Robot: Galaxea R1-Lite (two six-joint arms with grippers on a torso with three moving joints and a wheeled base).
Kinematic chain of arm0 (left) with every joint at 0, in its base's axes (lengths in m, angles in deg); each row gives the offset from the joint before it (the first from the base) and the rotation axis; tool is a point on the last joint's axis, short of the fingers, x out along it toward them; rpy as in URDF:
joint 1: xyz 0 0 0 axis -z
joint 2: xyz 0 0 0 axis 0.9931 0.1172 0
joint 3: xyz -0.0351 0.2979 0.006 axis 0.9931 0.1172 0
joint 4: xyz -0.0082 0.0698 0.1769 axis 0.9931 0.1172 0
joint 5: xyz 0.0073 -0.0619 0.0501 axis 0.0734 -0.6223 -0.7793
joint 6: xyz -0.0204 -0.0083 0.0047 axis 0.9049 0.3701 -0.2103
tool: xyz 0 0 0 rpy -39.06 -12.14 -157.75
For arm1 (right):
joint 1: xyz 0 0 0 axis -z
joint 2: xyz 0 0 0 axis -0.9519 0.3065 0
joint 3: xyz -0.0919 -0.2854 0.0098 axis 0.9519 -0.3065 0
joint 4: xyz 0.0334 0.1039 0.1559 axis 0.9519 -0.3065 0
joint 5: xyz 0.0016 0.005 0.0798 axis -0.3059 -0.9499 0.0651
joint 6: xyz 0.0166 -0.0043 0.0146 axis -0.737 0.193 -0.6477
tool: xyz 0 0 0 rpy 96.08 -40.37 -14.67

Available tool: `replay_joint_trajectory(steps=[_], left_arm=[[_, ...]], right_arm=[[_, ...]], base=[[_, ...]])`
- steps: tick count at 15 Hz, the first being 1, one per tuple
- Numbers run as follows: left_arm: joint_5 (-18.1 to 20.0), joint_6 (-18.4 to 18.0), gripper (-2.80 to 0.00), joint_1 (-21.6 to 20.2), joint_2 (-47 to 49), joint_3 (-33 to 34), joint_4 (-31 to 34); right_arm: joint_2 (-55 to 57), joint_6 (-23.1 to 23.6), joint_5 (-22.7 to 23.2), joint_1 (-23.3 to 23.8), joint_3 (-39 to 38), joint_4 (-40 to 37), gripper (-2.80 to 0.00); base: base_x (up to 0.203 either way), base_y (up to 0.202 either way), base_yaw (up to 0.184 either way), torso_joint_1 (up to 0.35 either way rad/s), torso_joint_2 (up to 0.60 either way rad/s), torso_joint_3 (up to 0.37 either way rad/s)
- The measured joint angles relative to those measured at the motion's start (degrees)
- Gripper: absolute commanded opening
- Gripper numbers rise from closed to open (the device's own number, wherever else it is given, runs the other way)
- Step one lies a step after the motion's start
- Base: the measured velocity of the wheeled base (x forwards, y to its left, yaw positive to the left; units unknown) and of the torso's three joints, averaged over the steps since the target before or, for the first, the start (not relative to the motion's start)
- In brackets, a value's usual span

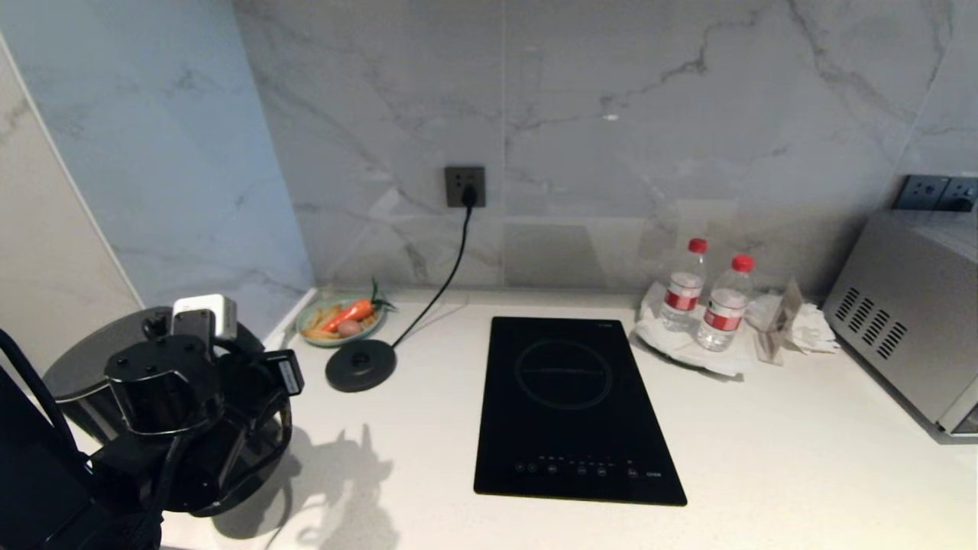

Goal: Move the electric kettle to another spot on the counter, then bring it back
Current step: Place it on the power base

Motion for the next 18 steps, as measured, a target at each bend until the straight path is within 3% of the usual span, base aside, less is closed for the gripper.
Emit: replay_joint_trajectory(steps=[5,12,18], left_arm=[[-0.36,0.05,-2.80,1.37,0.09,-0.02,0.24],[1.07,-0.07,-2.80,8.08,0.02,-1.10,0.05],[1.42,-0.36,-2.80,8.29,-0.11,-0.52,0.09]], right_arm=[[0.00,0.00,0.00,0.00,0.00,0.05,-2.80],[0.00,0.00,0.00,0.00,0.00,0.01,-2.80],[0.00,0.00,0.00,0.00,0.00,0.01,-2.80]], base=[[0.000,0.000,0.000,0.000,0.00,0.000],[0.000,0.000,0.000,0.000,0.00,0.000],[0.000,0.000,0.000,0.000,0.00,0.000]])
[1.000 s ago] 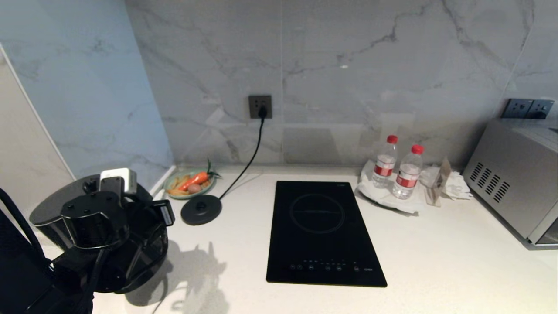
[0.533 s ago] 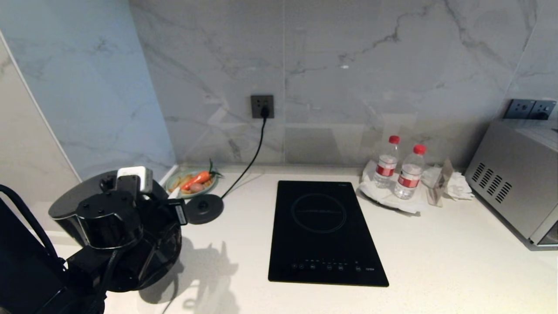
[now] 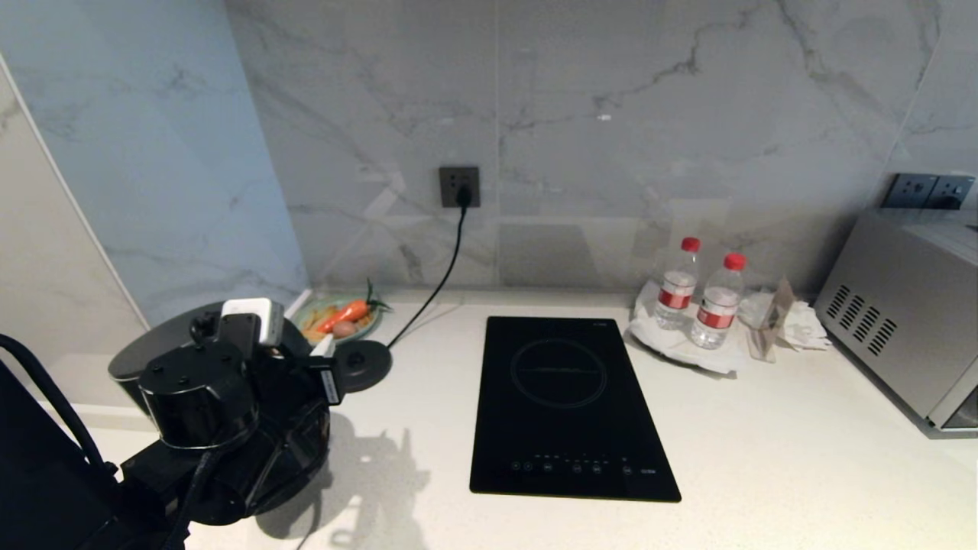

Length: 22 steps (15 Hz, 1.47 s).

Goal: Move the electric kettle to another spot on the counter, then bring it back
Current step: Place it on the power base

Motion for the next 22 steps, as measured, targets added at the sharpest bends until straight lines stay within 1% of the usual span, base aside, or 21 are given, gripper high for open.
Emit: replay_joint_trajectory(steps=[2,8,11,13,17,20,22], left_arm=[[-0.02,-0.16,-2.80,0.01,0.02,-0.08,0.11],[-0.04,-0.27,-2.80,0.06,0.00,-0.05,-0.09],[-0.04,-0.27,-2.80,0.20,-0.06,-0.10,0.10],[-0.07,-0.27,-2.80,1.20,0.31,-0.95,-0.17],[-1.29,-0.35,-2.80,3.25,2.93,-6.92,0.28],[-4.36,-0.81,-2.80,5.42,5.72,-12.78,0.32],[-5.10,-2.09,-2.80,6.10,8.47,-16.42,0.55]], right_arm=[[0.00,0.00,0.00,0.00,0.00,0.02,-2.80],[0.00,0.00,0.00,0.00,0.00,0.00,-2.80],[0.00,-0.01,0.00,0.00,0.00,0.01,-2.80],[0.00,-0.02,0.00,0.00,0.00,0.02,-2.80],[0.00,0.00,0.00,0.00,0.00,0.00,-2.80],[0.00,0.00,0.00,0.00,0.00,0.00,-2.80],[0.00,-0.04,0.00,0.00,0.00,0.00,-2.80]], base=[[0.114,0.000,-0.003,-0.009,0.00,0.005],[0.188,0.000,0.002,0.007,0.00,0.002],[0.032,0.000,0.001,0.006,0.00,-0.001],[0.000,0.000,0.000,0.000,0.00,0.000],[0.000,0.000,0.000,0.000,0.00,0.000],[0.000,0.000,0.000,0.000,0.00,0.000],[0.000,0.000,0.000,0.000,0.00,0.000]])
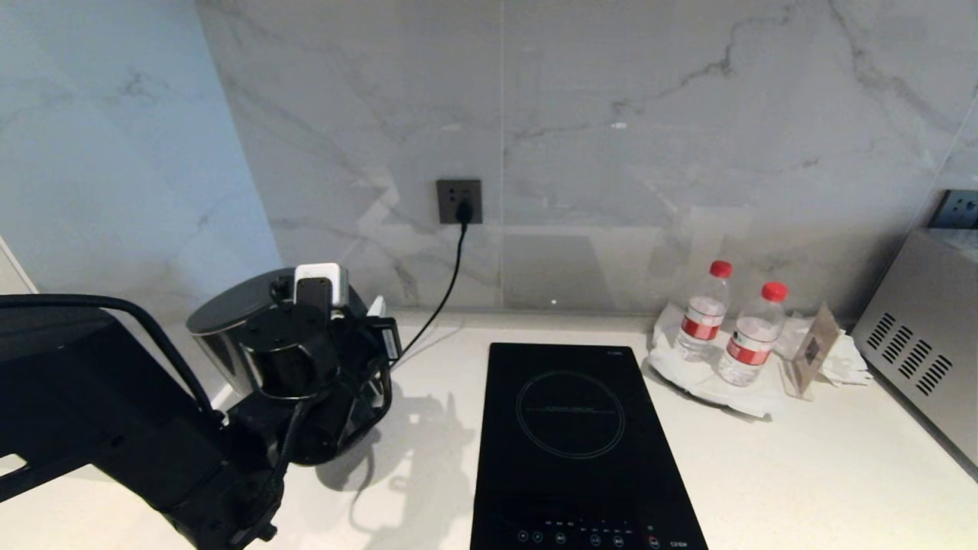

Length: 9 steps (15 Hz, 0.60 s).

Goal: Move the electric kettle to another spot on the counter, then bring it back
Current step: Place it on the power base

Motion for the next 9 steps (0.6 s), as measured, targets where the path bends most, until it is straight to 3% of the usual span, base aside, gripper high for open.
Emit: replay_joint_trajectory(steps=[9], left_arm=[[-3.54,-6.11,-2.80,-0.14,15.21,-19.28,2.11]], right_arm=[[0.00,0.00,0.00,0.00,0.00,0.02,-2.80]], base=[[0.000,0.000,0.000,0.000,0.00,0.000]])
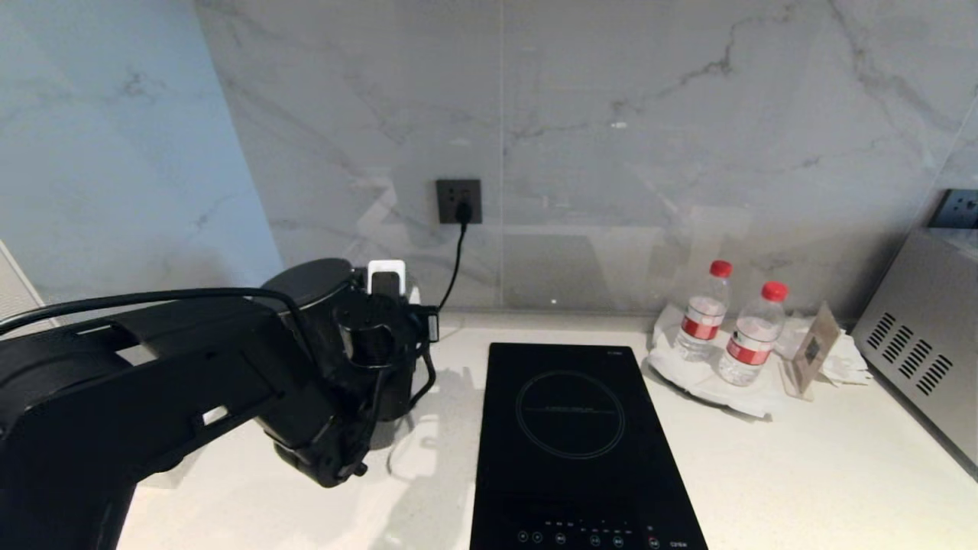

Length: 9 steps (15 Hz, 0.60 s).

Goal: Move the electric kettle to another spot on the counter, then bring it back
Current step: Place it on the power base

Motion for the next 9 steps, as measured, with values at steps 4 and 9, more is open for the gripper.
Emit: replay_joint_trajectory(steps=[4,9], left_arm=[[-1.36,-0.17,-2.80,-1.27,3.66,-5.54,2.16],[-2.56,-0.52,-2.80,-2.40,8.45,-13.46,6.48]], right_arm=[[0.00,0.00,0.00,0.00,0.00,0.00,-2.80],[0.00,0.04,0.00,0.00,0.00,-0.02,-2.80]], base=[[0.000,0.000,0.000,0.000,0.00,0.000],[0.000,0.000,0.000,0.000,0.00,0.000]])
